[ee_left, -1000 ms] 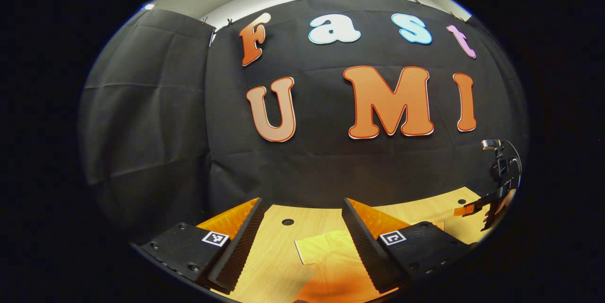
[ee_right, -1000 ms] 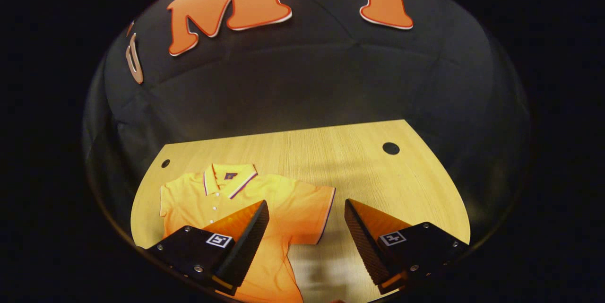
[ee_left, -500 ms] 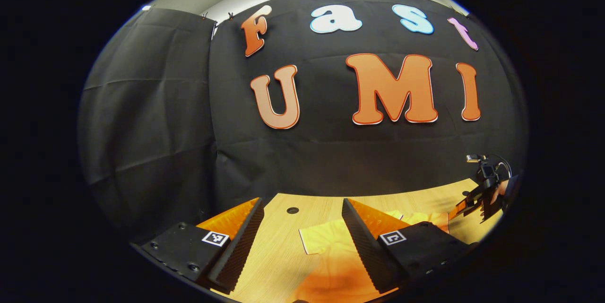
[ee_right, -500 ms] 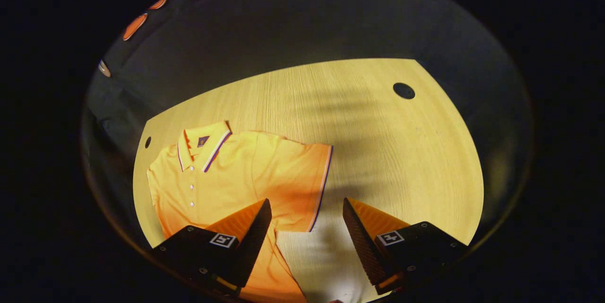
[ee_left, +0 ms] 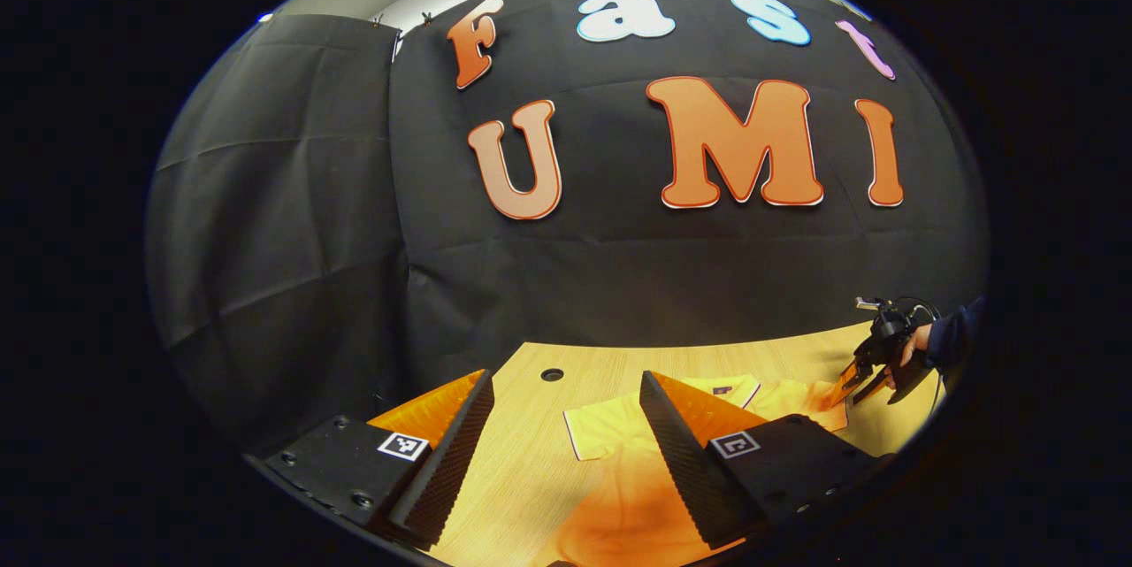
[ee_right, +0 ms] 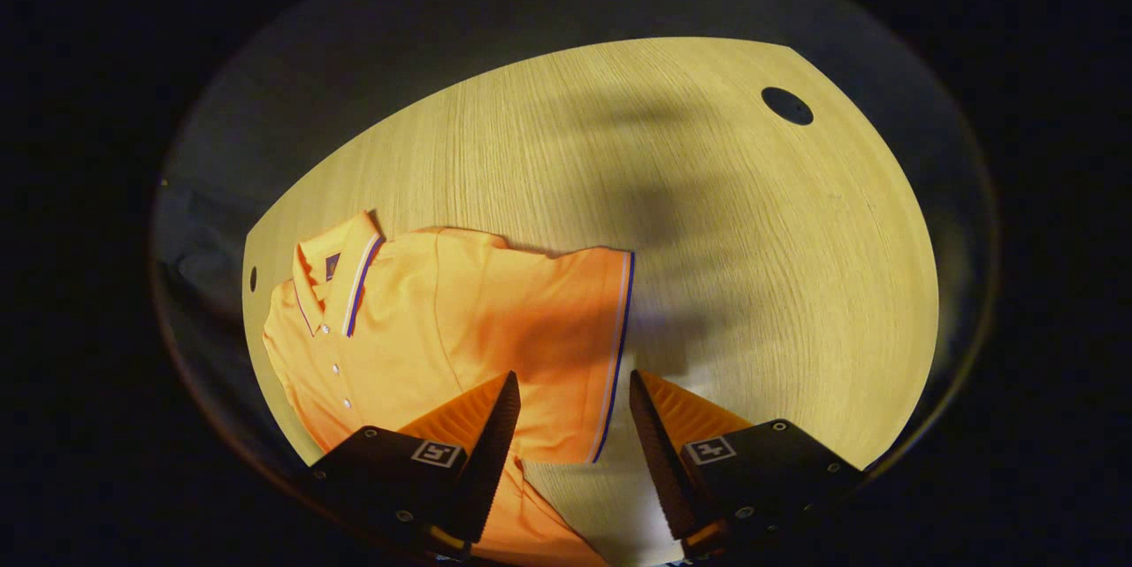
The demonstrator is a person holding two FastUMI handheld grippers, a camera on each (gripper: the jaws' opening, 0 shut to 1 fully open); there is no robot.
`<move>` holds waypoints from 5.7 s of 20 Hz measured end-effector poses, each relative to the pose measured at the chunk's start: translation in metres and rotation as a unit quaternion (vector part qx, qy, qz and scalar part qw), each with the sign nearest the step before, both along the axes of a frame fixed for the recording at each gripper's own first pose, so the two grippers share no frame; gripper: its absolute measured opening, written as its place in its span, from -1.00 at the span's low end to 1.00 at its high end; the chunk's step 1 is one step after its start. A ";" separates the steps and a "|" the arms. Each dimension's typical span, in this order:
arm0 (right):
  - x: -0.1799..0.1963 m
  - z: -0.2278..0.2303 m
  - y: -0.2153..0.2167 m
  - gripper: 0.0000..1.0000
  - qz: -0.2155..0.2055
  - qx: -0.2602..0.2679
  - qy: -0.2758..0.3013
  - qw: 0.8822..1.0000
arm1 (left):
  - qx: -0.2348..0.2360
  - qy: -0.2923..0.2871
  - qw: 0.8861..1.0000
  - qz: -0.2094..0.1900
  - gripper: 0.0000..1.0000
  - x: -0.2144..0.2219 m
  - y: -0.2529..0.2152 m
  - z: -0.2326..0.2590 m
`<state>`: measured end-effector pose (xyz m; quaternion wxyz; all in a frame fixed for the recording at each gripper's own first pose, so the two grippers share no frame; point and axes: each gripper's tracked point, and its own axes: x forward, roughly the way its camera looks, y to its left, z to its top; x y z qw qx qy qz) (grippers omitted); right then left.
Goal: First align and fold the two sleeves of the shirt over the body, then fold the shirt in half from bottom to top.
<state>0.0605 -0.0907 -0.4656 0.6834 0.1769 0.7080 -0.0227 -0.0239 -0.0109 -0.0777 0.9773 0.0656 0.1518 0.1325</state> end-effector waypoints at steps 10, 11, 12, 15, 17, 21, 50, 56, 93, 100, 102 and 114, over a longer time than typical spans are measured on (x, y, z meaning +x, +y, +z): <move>-0.004 -0.021 -0.007 -0.13 0.018 -0.050 0.051 0.997 | -0.010 0.022 1.000 0.008 0.99 0.007 0.002 -0.015; -0.004 -0.020 -0.010 -0.17 0.020 -0.059 0.051 0.997 | -0.011 0.023 1.000 0.006 0.99 0.007 0.000 -0.018; -0.003 -0.021 -0.009 -0.43 0.023 -0.055 0.049 0.997 | -0.013 0.025 1.000 0.003 0.99 0.007 -0.002 -0.018; -0.003 -0.018 -0.006 -0.52 0.039 -0.037 0.032 0.998 | -0.014 0.032 0.999 -0.005 0.99 0.005 -0.004 -0.024; 0.002 -0.016 -0.004 -0.86 0.004 -0.027 0.023 0.999 | -0.013 0.040 0.999 -0.009 0.99 0.003 -0.001 -0.027; 0.009 -0.003 0.002 -0.86 0.001 -0.025 -0.008 1.000 | -0.014 0.040 0.999 -0.022 0.99 0.001 0.007 -0.026; 0.042 0.098 0.169 -0.19 0.037 0.073 -0.103 0.991 | -0.064 0.068 0.995 -0.021 0.99 0.001 0.090 -0.052; 0.046 0.139 0.139 0.55 0.044 0.049 -0.177 0.982 | -0.077 0.107 0.991 -0.033 0.99 0.021 0.087 -0.074; -0.083 0.369 -0.032 0.96 -0.082 -0.153 -0.459 0.871 | -0.162 0.541 0.826 0.012 0.96 0.148 0.100 -0.322; -0.085 0.371 -0.027 0.97 -0.077 -0.153 -0.459 0.872 | -0.152 0.541 0.827 -0.019 0.39 0.161 0.092 -0.322; -0.086 0.365 -0.025 0.96 -0.076 -0.148 -0.454 0.875 | -0.156 0.533 0.831 -0.030 -0.35 0.163 0.088 -0.322; -0.081 0.358 -0.029 0.97 -0.066 -0.141 -0.456 0.876 | -0.162 0.475 0.855 -0.132 -0.95 0.184 0.049 -0.267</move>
